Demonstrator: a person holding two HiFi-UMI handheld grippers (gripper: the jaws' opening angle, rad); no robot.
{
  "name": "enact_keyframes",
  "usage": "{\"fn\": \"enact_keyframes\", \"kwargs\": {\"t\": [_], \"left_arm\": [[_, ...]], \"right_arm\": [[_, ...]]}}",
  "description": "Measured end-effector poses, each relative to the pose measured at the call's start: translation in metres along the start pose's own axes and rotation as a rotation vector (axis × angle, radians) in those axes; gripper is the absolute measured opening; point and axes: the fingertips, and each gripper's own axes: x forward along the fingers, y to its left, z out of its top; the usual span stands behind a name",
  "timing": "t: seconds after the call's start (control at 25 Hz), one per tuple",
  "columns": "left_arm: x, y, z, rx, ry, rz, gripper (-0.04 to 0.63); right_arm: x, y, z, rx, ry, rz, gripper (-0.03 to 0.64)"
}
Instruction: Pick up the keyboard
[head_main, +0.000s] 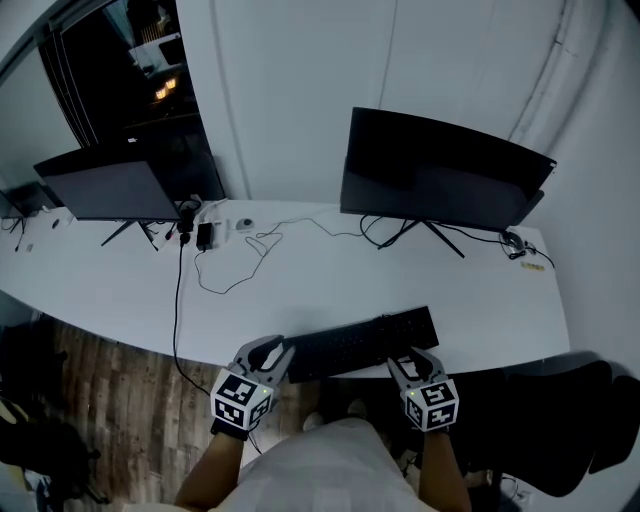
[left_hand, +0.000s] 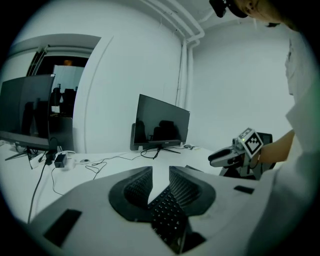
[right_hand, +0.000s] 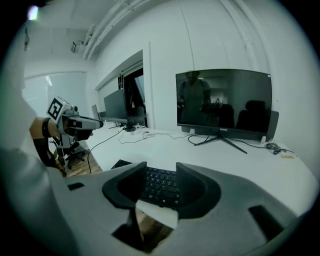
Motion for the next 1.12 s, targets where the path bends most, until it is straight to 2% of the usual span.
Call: {"fn": "enact_keyframes", "kwargs": {"t": [0.32,0.64,0.88,1.12], "left_arm": [[0.026,0.000,-0.011,-0.028,0.055,-0.009,0.118],[0.062,-0.006,-0.022,-0.052,0.113,-0.047,0.137],[0.087,-0.010,-0.027,-0.052,0.162,-0.076,0.141],[0.108,-0.010,-0.028,-0.062,0.178,-0.088,0.149]], "right_arm": [[0.048,-0.039,-0.042,0.069,0.239,-0.045,0.235],[0.098,-0.058,-0.080,0.095,0.452,-0.033,0.259],[0.119,-0.069,-0.096,0.091,0.558,-0.033,0.259],[0.122,-0.074,-0.100,0.054,0.620,-0.015,0.215]]}}
